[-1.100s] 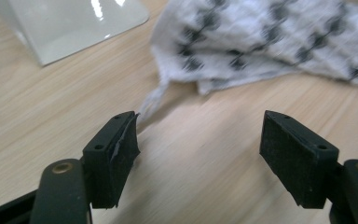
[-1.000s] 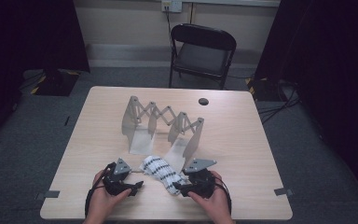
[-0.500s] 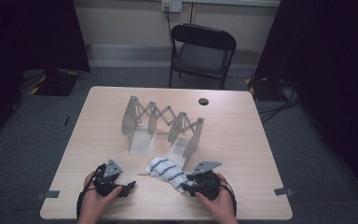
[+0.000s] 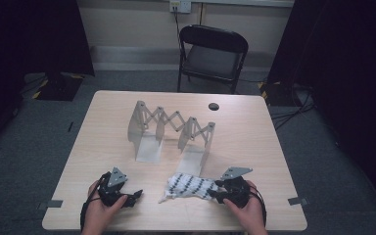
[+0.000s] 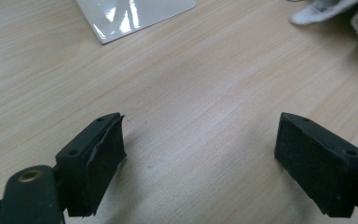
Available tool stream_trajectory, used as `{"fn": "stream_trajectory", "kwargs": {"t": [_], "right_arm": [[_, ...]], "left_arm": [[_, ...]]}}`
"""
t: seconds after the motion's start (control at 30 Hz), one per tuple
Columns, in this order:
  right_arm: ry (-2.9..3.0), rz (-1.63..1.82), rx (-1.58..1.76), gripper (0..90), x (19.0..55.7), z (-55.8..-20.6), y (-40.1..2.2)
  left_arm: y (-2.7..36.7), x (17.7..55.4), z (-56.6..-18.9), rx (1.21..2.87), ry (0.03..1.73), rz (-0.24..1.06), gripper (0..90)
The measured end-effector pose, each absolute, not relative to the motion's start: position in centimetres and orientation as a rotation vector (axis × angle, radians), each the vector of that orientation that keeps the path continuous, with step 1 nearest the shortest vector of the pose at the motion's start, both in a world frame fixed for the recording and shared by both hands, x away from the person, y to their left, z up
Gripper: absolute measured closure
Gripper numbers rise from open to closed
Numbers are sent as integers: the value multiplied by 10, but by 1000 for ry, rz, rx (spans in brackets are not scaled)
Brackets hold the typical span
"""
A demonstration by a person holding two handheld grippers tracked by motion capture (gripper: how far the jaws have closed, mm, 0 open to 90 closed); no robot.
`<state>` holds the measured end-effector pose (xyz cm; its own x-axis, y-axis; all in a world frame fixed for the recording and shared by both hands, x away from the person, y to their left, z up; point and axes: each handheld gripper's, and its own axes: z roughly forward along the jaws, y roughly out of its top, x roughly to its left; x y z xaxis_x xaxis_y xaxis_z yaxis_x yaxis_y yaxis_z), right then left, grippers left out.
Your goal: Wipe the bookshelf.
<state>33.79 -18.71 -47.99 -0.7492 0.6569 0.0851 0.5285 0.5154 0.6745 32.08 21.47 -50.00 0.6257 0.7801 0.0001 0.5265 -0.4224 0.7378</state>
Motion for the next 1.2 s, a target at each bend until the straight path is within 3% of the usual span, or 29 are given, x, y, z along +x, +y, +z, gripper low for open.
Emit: {"fn": "stream_trajectory", "kwargs": {"t": [0.1, 0.67, 0.97, 1.2], "right_arm": [[2562, 1037, 1046, 487, 338, -480, -195], [2510, 1002, 1072, 489, 335, -475, -210], [2513, 1046, 980, 488, 328, -458, -182], [2562, 1040, 962, 489, 333, -472, -164]], "left_arm": [[215, 321, -500, 2123, 1019, 449, 155], [214, 321, -500, 2122, 1020, 450, 151], [214, 321, -500, 2122, 1022, 451, 150], [214, 321, -500, 2122, 1021, 451, 150]]}}
